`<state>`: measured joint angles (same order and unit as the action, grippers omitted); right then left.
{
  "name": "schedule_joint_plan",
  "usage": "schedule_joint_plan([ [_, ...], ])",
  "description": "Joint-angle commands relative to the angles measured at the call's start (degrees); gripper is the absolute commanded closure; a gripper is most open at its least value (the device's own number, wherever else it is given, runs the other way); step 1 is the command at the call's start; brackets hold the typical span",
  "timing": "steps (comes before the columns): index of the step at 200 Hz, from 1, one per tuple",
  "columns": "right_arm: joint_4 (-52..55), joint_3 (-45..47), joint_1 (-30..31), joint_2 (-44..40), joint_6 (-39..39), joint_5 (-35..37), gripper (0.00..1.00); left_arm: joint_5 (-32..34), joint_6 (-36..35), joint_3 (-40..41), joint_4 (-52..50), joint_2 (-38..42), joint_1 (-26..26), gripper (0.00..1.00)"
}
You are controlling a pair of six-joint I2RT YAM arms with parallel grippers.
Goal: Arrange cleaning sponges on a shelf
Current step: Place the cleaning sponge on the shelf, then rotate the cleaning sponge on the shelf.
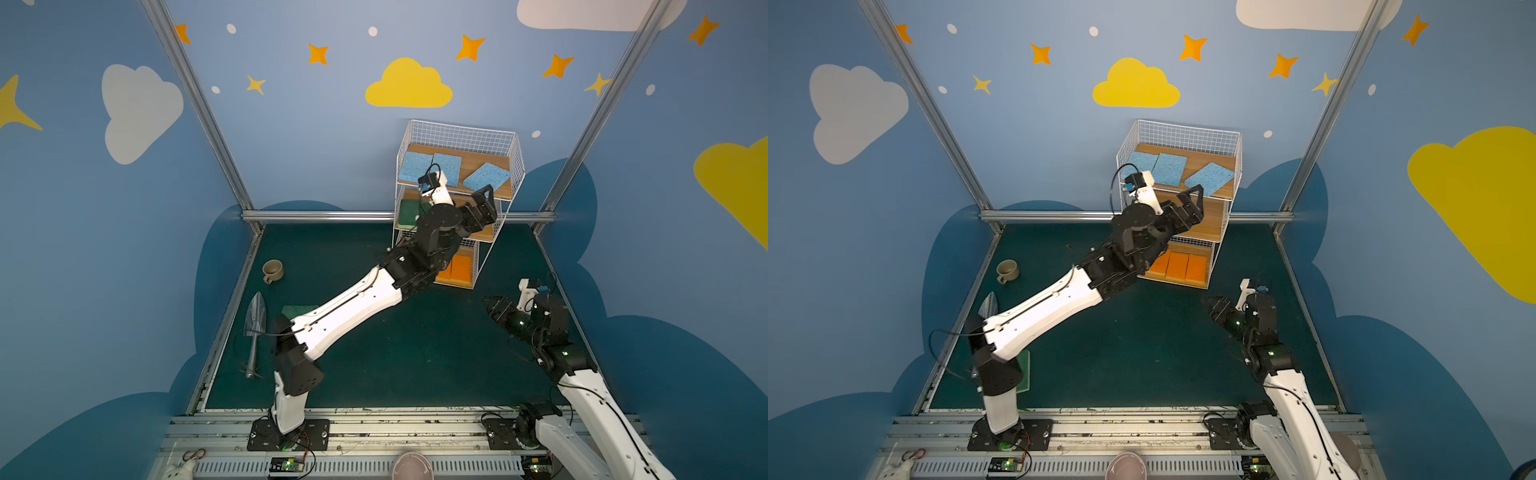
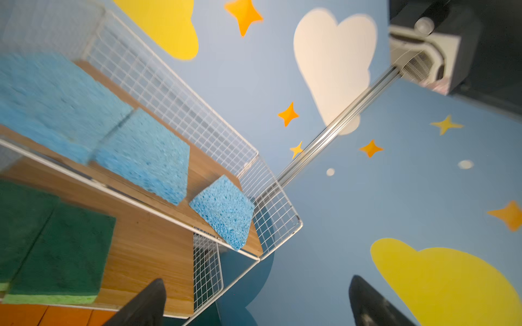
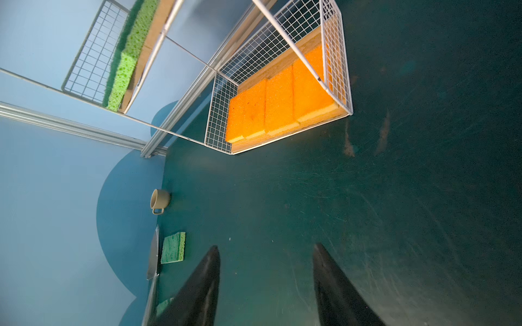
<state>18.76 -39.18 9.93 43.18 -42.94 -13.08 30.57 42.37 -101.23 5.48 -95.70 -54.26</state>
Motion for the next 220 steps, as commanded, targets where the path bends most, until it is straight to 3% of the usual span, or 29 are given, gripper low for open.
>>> schedule_joint_plan([
  [1, 9.2, -11.7, 0.9, 1.4, 4.3, 1.8, 0.46, 1.1, -2.2, 16.8, 6.5, 12.3, 2.2, 0.01],
  [20, 15.0, -22.7, 3.9, 6.0, 5.9, 5.1, 0.43, 2.5, -1.1, 31.7, 6.6, 22.8, 3.9, 0.0],
  [43, 19.7, -35.9, 11.3, 12.9, 8.7, 14.9, 0.4, 5.3, -1.0, 45.9, 4.9, 33.4, 5.0, 0.01],
  [102, 35.4, -74.0, 20.8, 36.0, 12.2, 32.2, 0.39, 9.3, 1.7, 67.5, -7.3, 55.2, 5.1, 0.01],
  [131, 43.3, -91.2, 22.1, 47.8, 11.9, 36.6, 0.35, 7.4, 4.0, 72.8, -12.2, 62.5, 5.2, 0.01],
  [166, 50.8, -110.0, 21.7, 60.1, 11.5, 38.1, 0.24, 3.6, 1.1, 72.3, -15.9, 61.8, 5.3, 0.0],
  [220, 50.2, -112.2, 16.8, 62.5, 7.4, 35.1, 0.19, -0.4, 0.4, 74.6, -15.8, 63.1, 5.5, 0.01],
])
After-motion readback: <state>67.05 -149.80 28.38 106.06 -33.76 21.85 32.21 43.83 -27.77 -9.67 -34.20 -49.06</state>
